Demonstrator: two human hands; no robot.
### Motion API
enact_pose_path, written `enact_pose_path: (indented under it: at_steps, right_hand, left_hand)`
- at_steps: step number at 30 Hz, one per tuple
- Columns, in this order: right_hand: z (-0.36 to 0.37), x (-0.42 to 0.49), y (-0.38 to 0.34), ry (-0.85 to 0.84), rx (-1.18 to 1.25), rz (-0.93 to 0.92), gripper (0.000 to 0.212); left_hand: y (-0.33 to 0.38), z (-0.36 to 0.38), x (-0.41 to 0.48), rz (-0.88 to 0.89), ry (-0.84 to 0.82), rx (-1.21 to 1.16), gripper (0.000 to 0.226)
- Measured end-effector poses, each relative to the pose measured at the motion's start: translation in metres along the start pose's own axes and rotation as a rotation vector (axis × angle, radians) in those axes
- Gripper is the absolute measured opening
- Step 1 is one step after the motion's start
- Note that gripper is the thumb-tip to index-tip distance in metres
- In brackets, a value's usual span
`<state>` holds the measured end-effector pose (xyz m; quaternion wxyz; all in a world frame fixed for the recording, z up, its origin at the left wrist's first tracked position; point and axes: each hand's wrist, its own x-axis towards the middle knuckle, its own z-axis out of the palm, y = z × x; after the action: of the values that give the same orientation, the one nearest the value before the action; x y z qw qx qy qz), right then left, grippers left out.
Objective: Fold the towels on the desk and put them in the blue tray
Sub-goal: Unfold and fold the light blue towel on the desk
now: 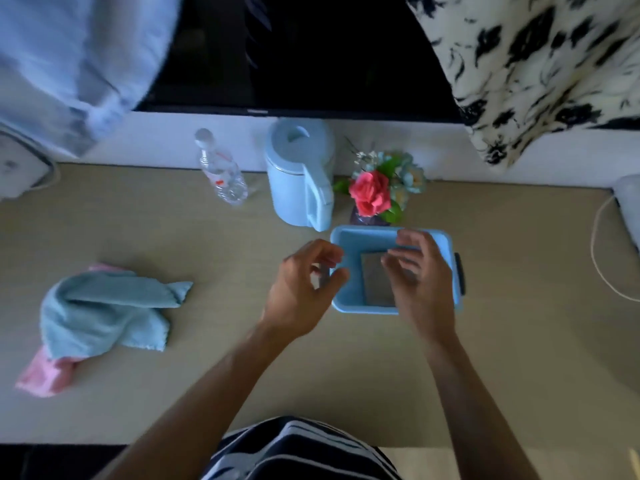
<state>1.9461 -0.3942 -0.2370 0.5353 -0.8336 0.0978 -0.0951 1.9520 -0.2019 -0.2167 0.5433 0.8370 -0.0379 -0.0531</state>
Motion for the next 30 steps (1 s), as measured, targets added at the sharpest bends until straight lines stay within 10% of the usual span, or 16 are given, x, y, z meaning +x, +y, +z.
enact_pose_path:
  at_steps: [14,26,30]
  right_hand:
    - [0.185,-0.116,-0.037,-0.254,-0.129,-0.208,0.059]
    - [0.209,-0.142,-0.048,-0.287,-0.272,-0.175,0.066]
    - [0.209,-0.145,-0.05,-0.289,-0.3,-0.14,0.069]
  left_hand:
    - [-0.146,-0.129,-0.108,-0.155,0.494,0.148,0.012]
    - [-0.257,-0.181,-0.096,-0.238,-0.094,0.896,0.041]
    - [-0.263,-0.195,-0.08,-0.25,-0.06,0.882,0.051]
